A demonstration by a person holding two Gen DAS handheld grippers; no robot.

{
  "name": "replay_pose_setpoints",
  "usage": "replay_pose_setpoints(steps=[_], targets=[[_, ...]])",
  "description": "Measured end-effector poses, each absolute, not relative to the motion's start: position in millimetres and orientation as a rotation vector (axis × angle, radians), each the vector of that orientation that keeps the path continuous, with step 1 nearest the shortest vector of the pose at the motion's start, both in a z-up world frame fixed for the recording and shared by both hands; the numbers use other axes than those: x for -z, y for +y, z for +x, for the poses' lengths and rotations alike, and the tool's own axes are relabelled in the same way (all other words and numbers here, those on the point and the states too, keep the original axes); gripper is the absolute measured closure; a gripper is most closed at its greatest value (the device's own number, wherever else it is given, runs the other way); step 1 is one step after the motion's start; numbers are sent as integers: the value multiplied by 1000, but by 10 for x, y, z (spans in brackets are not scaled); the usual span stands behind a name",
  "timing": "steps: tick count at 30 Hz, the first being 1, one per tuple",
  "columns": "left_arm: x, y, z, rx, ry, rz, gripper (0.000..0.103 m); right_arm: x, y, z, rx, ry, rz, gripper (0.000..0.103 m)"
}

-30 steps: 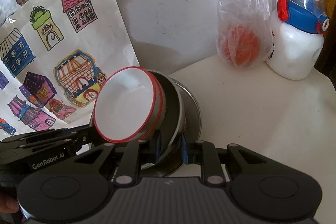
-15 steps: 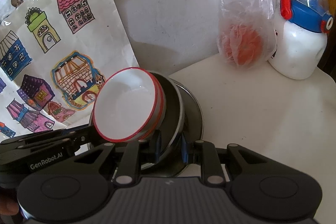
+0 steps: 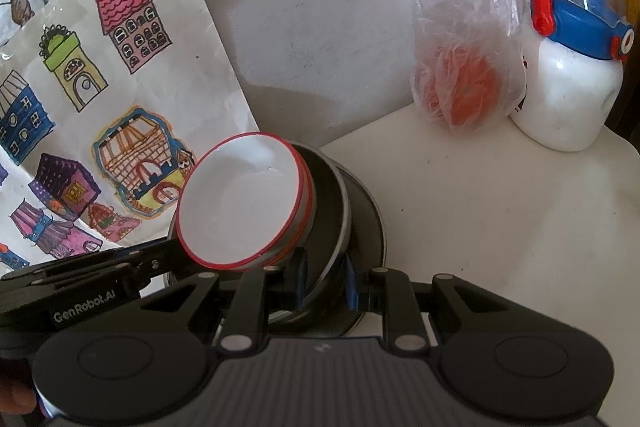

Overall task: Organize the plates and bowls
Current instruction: 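Lower the bowl stack onto the steel plates with both grippers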

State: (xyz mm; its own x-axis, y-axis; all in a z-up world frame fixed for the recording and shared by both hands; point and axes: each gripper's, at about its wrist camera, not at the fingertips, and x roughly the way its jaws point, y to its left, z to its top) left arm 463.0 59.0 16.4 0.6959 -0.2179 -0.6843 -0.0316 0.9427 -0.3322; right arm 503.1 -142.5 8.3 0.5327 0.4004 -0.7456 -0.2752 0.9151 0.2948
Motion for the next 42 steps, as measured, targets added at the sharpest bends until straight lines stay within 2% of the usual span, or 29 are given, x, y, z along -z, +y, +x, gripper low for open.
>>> replay_pose_setpoints(steps=[42], targets=[[-179, 575, 4591, 83, 785, -351, 86, -105, -1448, 4917, -394, 815, 90, 80]])
